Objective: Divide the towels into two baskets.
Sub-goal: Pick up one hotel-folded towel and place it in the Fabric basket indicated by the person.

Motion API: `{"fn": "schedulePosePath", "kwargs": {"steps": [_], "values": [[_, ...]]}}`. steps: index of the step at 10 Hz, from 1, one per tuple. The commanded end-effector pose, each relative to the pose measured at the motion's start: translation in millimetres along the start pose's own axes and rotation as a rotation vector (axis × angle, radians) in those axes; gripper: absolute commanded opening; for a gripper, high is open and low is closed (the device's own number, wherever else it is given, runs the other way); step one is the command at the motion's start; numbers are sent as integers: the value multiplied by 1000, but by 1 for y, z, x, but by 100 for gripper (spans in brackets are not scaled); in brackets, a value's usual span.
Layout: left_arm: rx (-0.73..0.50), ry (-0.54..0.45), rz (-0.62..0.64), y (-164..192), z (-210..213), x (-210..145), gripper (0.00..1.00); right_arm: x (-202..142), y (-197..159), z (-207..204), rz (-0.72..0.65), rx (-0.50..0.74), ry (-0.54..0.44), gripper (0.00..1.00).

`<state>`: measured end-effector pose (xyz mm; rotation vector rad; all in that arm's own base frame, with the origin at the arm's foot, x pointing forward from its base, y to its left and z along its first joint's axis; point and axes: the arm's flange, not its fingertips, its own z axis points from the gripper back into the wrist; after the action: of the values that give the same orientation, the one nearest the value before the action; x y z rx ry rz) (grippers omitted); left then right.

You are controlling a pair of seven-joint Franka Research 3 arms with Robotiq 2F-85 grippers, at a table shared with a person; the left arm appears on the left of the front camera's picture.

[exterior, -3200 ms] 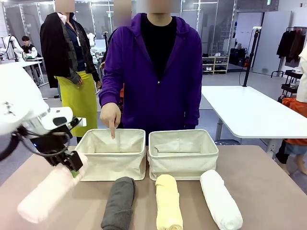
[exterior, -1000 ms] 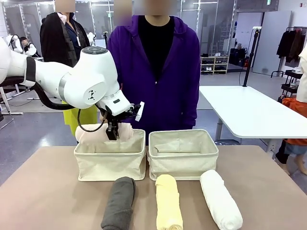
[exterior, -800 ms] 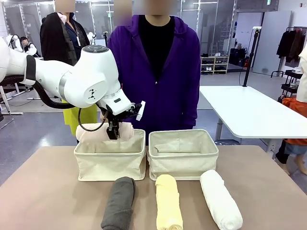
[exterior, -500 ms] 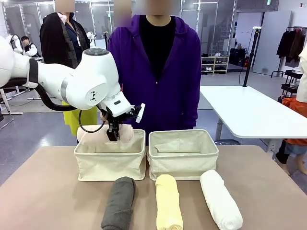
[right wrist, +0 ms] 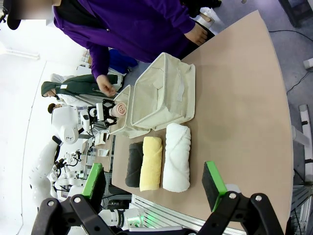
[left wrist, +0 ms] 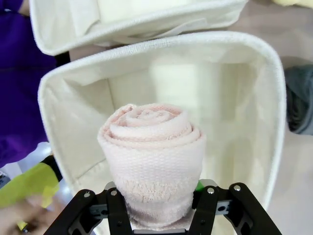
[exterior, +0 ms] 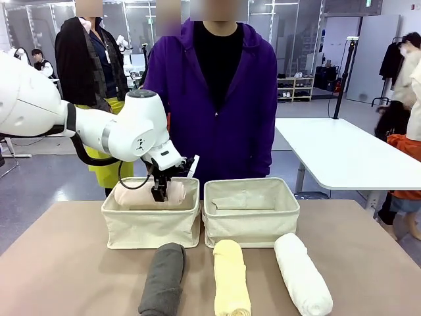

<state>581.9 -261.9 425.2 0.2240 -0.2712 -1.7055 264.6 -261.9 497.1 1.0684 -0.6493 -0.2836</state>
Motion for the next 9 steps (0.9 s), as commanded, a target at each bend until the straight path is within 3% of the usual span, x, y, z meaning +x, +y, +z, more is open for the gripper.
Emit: {"fn": "schedulePosePath", "kwargs": {"steps": [1,3,4,5,9], "values": [[4,-6,2,11,-8,-3,39,-1,3,3,9,8,-7,100],[-4,2,18,13,-11,-2,74,-1,3,3,9,8,-7,100],[-6,15,19,13,-11,-3,96,-1,3,3,9,8,-7,100],[-11,14,21,13,-11,-3,100,-1,3,3,9,8,-7,100],[-3,8,41,7,-6,-8,100,-1,3,3,9,8,-7,100]]}}
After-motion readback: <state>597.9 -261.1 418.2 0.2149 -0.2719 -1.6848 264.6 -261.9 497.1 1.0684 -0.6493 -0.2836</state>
